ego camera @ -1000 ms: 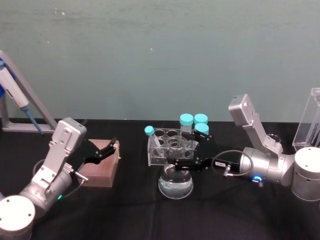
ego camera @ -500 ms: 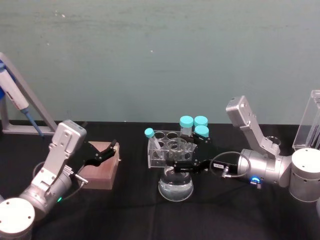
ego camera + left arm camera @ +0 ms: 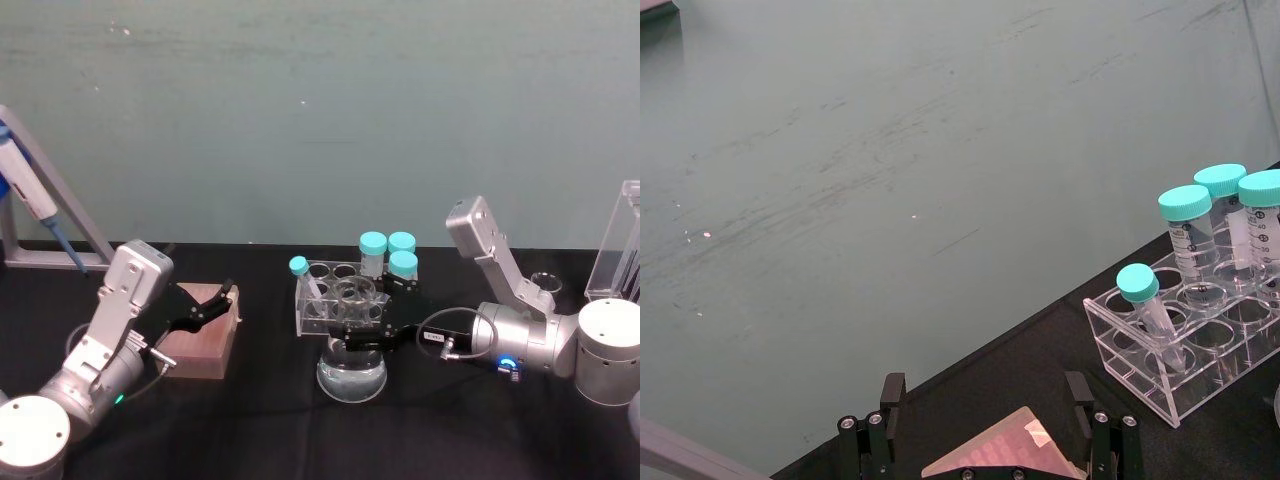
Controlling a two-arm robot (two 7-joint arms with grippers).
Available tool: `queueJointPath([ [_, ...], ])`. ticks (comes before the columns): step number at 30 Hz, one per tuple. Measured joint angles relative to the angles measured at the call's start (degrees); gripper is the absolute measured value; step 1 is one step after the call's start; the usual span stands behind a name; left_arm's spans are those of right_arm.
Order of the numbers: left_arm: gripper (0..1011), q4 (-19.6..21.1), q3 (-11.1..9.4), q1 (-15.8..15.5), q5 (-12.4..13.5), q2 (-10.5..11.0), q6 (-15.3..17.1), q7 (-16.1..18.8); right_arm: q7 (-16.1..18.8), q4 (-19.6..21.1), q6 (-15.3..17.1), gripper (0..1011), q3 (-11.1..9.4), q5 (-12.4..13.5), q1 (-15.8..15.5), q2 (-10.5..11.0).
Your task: Place the experimental apparatus aside using one hand.
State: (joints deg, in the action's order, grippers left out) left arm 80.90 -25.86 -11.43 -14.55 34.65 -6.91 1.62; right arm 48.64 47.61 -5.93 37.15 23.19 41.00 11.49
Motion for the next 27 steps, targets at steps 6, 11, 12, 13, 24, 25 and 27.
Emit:
queueJointPath([
  [6,1000,0.0,0.0,0.0,0.0,0.0,0.0,0.0,-0.3,0.0,0.2,1000,0.1,-0.3,0.0,0.0],
  [11,1000,0.0,0.0,0.0,0.0,0.0,0.0,0.0,-0.3,0.0,0.2,1000,0.1,-0.3,0.0,0.0],
  [12,1000,0.0,0.0,0.0,0.0,0.0,0.0,0.0,-0.3,0.0,0.2,1000,0.0,-0.3,0.0,0.0],
  [13,1000,0.0,0.0,0.0,0.0,0.0,0.0,0.0,-0.3,0.0,0.2,1000,0.1,-0.3,0.0,0.0],
  [24,1000,0.0,0.0,0.0,0.0,0.0,0.0,0.0,-0.3,0.1,0.2,980,0.0,-0.2,0.0,0.0],
  [25,1000,0.0,0.0,0.0,0.0,0.0,0.0,0.0,-0.3,0.1,0.2,968,0.0,-0.2,0.0,0.0],
  [27,1000,0.0,0.0,0.0,0.0,0.0,0.0,0.0,-0.3,0.1,0.2,929,0.0,-0.2,0.0,0.0],
])
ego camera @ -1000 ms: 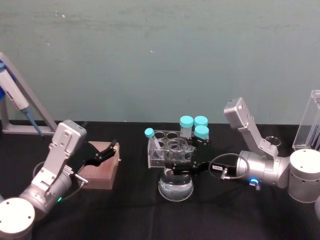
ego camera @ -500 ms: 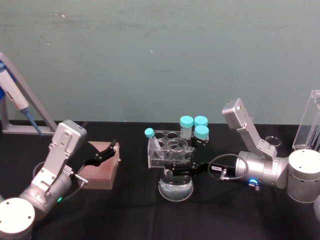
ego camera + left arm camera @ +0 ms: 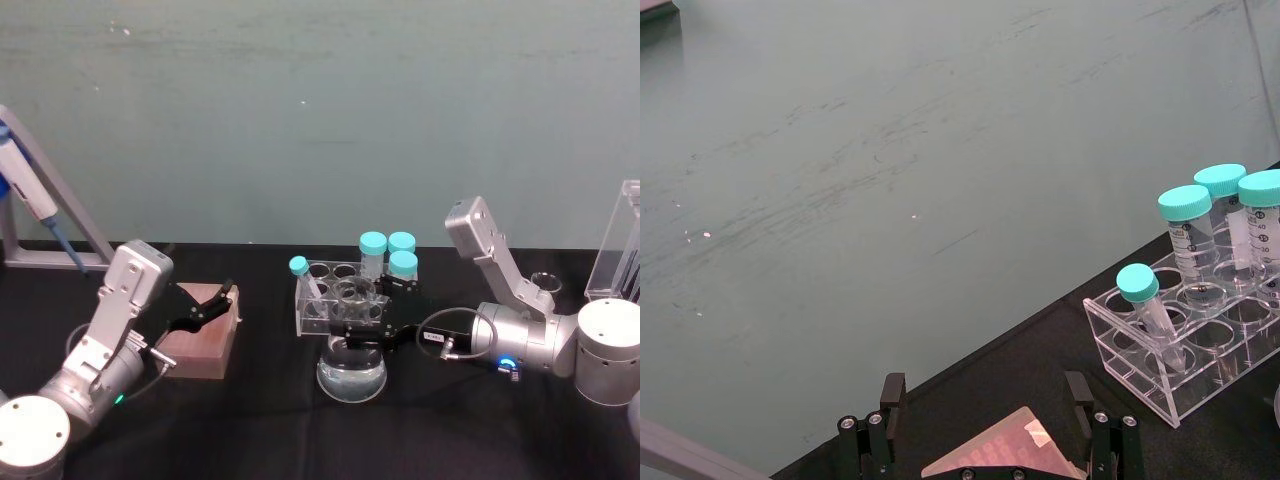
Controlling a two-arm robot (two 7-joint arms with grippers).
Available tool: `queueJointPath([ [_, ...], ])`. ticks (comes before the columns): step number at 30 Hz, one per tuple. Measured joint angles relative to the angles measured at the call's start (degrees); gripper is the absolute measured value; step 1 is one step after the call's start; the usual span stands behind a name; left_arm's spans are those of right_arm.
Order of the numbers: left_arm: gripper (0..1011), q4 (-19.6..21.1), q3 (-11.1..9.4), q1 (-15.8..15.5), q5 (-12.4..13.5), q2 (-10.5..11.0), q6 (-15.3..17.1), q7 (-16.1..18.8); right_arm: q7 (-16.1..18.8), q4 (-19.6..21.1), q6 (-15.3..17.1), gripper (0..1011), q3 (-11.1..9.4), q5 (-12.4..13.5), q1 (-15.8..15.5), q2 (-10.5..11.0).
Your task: Place the experimental apparatus aside using one hand.
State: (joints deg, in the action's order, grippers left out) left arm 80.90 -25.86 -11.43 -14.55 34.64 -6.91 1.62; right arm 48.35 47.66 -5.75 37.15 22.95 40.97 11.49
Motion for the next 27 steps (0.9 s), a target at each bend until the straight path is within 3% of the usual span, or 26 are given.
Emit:
queueJointPath([
  [15,1000,0.0,0.0,0.0,0.0,0.0,0.0,0.0,0.0,0.0,-0.1,486,0.0,0.1,0.0,0.0],
  [27,1000,0.0,0.0,0.0,0.0,0.0,0.0,0.0,0.0,0.0,-0.1,450,0.0,0.1,0.0,0.0],
])
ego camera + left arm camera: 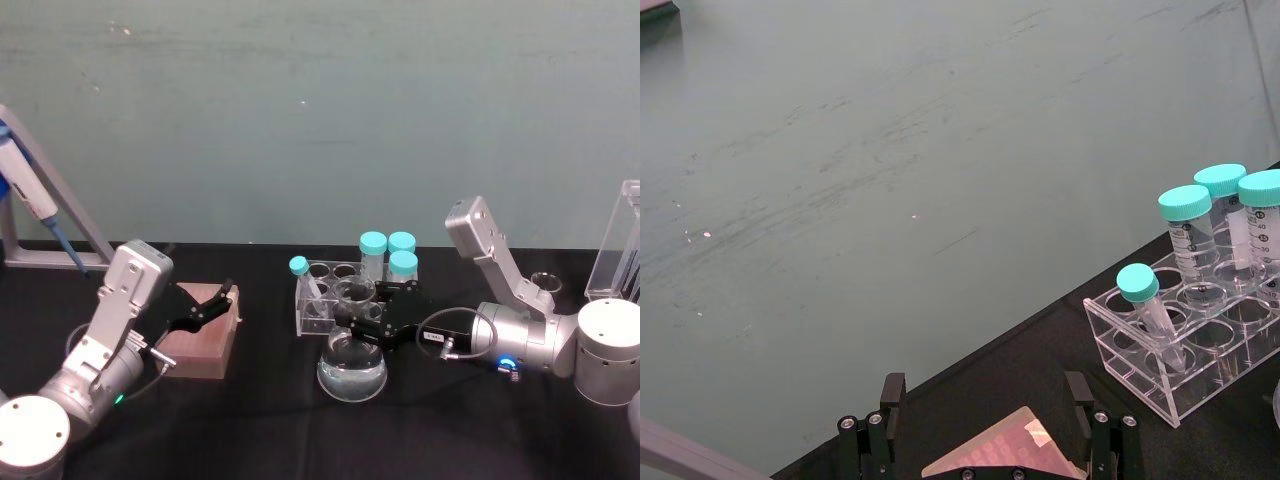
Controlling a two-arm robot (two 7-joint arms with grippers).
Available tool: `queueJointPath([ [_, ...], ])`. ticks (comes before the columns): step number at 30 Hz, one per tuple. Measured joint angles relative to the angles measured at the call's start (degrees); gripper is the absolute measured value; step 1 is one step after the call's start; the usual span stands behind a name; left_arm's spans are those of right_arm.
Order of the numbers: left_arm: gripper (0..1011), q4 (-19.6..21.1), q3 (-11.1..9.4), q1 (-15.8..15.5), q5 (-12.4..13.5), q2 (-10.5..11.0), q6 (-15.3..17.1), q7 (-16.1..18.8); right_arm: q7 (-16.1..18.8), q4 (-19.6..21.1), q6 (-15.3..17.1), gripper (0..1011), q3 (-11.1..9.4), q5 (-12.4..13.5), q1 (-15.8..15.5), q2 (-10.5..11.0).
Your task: Place the experimental apparatus aside using one hand.
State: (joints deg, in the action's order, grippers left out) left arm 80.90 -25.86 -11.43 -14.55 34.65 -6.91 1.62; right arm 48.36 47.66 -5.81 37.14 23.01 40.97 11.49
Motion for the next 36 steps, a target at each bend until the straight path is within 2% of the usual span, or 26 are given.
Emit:
queueJointPath([
  [10,1000,0.0,0.0,0.0,0.0,0.0,0.0,0.0,-1.4,1.9,-0.8,450,-1.1,0.0,-0.9,1.0],
  [19,1000,0.0,0.0,0.0,0.0,0.0,0.0,0.0,-2.0,5.2,-1.1,450,-2.1,0.6,-2.3,2.3],
  [29,1000,0.0,0.0,0.0,0.0,0.0,0.0,0.0,-2.0,10.2,1.0,450,-2.4,1.9,-4.2,4.8],
  [36,1000,0.0,0.0,0.0,0.0,0.0,0.0,0.0,-2.4,14.5,2.8,450,-2.8,3.3,-6.0,7.5],
])
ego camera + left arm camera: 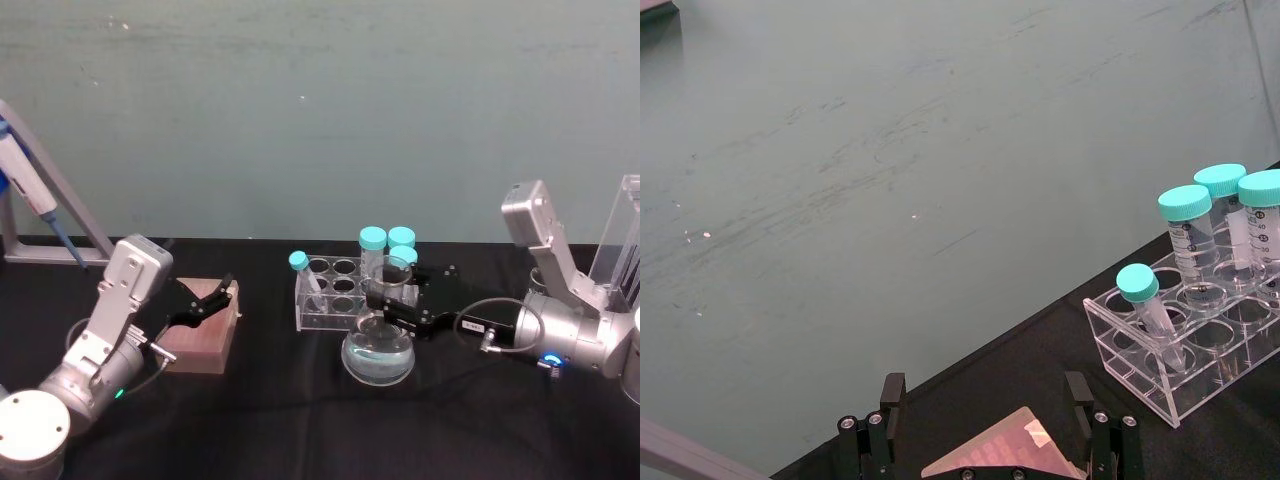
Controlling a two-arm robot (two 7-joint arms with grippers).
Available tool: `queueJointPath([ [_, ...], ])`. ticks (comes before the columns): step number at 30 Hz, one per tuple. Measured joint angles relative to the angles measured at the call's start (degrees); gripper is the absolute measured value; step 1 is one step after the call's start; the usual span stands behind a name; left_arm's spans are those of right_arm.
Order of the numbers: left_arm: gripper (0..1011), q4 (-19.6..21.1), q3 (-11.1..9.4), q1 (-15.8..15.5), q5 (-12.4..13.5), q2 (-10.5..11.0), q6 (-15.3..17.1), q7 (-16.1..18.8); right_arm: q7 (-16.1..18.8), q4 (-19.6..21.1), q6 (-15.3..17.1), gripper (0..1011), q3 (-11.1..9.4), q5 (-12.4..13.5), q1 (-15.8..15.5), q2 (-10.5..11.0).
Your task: Place the experimental apparatus aside using one hand.
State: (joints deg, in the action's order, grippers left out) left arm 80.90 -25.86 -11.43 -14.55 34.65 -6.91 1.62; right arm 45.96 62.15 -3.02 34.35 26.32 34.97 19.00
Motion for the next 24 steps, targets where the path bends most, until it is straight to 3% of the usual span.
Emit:
queueJointPath([
  [24,1000,0.0,0.0,0.0,0.0,0.0,0.0,0.0,-7.5,11.6,3.5,450,-2.8,1.2,-6.8,7.1],
])
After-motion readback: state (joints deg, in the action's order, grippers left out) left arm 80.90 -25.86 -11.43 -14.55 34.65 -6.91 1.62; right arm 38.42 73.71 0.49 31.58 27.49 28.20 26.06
